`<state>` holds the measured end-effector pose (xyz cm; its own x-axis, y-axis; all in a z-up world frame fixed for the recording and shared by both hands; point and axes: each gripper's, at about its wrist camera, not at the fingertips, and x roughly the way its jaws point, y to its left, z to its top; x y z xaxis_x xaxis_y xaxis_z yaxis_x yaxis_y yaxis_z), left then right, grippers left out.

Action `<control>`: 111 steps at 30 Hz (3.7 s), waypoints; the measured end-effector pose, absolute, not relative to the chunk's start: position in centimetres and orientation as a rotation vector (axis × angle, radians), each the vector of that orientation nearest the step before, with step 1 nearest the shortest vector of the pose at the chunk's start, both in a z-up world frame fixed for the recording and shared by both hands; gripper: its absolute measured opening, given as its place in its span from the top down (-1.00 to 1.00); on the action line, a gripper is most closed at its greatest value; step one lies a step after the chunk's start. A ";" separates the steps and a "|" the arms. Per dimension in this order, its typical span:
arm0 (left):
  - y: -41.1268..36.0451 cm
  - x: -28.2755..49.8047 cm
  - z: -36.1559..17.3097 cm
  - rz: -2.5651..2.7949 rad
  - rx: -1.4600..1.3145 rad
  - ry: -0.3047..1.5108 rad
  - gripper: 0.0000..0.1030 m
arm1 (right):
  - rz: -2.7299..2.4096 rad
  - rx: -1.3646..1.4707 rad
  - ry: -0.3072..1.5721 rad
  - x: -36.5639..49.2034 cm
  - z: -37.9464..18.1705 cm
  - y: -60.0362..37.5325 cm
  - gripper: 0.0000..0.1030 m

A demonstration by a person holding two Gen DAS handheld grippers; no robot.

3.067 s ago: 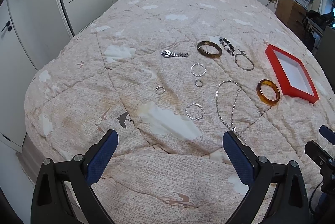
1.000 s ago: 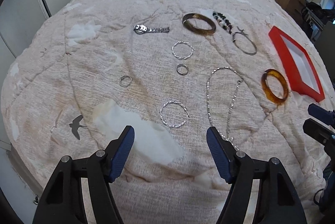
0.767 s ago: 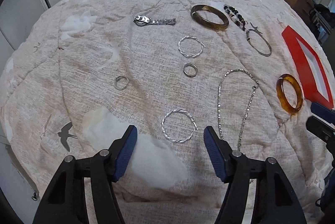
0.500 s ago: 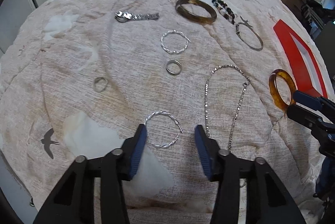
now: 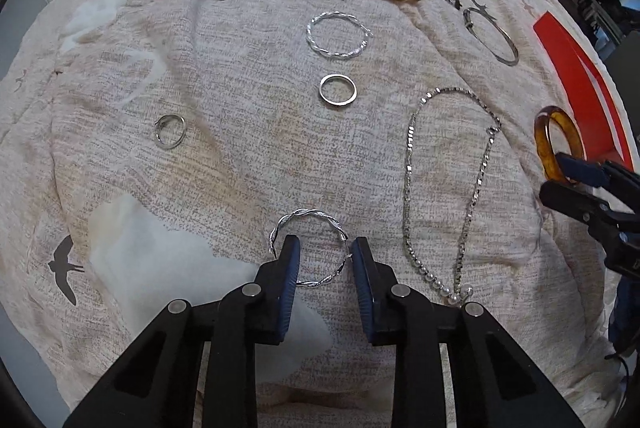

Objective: Organize jewelry
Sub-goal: 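Grasp the twisted silver hoop with the left tool while the right tool grasps the amber bangle, then carry both pieces into the red box and open both tools to release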

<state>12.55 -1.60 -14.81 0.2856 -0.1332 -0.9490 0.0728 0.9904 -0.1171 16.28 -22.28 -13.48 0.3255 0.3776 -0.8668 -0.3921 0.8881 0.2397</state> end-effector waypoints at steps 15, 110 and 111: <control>-1.9 12.6 -14.8 -0.188 -0.110 1.233 0.86 | 0.536 -0.004 1.169 17.8 -14.8 -21.6 0.79; -29.7 18.4 -6.8 -0.532 0.155 1.026 0.13 | 0.099 0.115 1.016 16.0 -7.3 -43.8 0.37; -29.3 18.2 -6.4 -0.530 0.153 1.019 0.13 | 0.101 0.115 1.011 15.8 -7.0 -43.5 0.37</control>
